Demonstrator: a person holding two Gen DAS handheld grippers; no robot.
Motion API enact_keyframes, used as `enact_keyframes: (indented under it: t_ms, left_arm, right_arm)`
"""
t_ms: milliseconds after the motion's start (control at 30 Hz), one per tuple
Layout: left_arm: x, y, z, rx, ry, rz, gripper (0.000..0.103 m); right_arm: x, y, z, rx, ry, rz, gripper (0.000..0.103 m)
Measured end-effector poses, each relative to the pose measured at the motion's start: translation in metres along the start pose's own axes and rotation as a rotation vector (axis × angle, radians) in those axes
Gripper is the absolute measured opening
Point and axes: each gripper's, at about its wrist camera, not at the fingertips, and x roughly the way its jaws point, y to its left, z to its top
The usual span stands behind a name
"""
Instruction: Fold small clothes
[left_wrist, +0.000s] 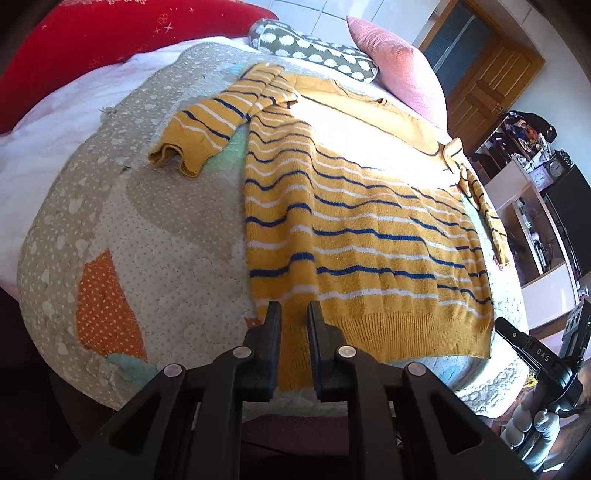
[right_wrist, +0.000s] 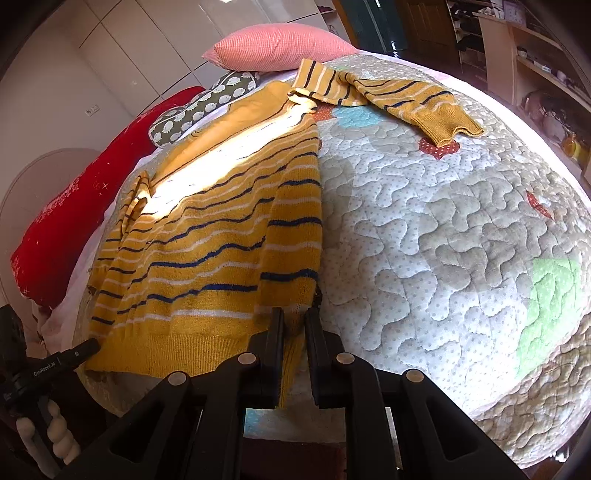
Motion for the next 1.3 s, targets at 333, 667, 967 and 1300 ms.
enact_keyframes:
  t_ms: [333,667,967,1300]
  left_arm:
    - [-0.043,0.062,-0.001,-0.11,-0.136,0.144,0.038]
    - [-0.046,0.09,-0.003,-0.133,-0.153,0.153,0.046]
    - [-0.049,0.094,-0.009,-0.118,-0.179,0.164,0.052]
    - [-0.054,0.063,-0.007,-0.046,-0.205,0.173,0.054]
  right_arm:
    - [-0.044,0.015,0.01,-0.088,-0.115,-0.043,0.024]
    - [-0.028,0.066,0.061,-0.196,-0.124,-0.035,0.028]
    - [-0.048,0.03,0.072,-0.027,-0.16,-0.063,0.045]
    - [-0.045,-0.03,0.038,0.117,-0.106,-0.082,0.045]
